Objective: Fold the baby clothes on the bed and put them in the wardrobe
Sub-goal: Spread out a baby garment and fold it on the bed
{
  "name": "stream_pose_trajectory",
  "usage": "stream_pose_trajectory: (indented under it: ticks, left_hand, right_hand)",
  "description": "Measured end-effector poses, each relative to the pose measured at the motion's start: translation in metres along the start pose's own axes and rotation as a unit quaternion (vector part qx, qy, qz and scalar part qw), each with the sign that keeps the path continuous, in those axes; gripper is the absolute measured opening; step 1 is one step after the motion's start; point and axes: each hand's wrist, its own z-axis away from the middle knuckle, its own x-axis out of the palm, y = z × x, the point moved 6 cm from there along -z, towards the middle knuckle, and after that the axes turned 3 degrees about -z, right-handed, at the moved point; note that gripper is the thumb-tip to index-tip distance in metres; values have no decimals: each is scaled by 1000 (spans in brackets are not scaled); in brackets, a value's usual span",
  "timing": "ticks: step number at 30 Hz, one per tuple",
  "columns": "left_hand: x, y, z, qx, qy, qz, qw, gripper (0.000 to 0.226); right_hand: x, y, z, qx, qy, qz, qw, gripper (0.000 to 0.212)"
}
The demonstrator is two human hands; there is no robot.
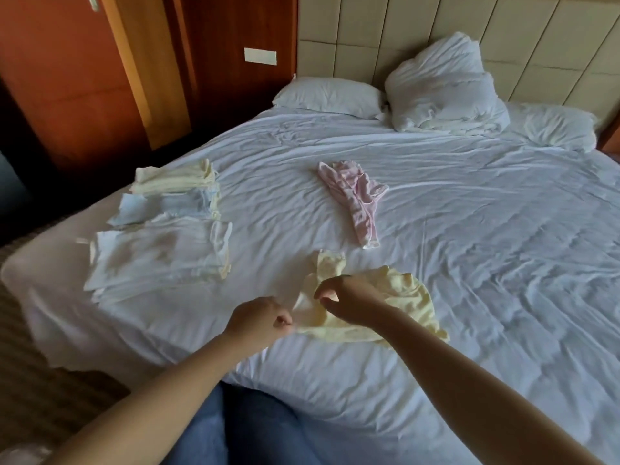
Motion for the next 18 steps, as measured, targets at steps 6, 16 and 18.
stream_pose_trajectory:
  ticks: [6,16,18]
  left_hand:
    - [21,-16,13,9,-24,36,999,20]
    - [24,-22,5,-40,38,62,997,24]
    - [26,-20,1,-39,28,42,998,28]
  right_hand:
    - [30,-21,-30,-22,-28,97,995,38]
    - [57,5,-52,1,-104,171,980,47]
    - [55,2,-55,-11,-100,188,977,35]
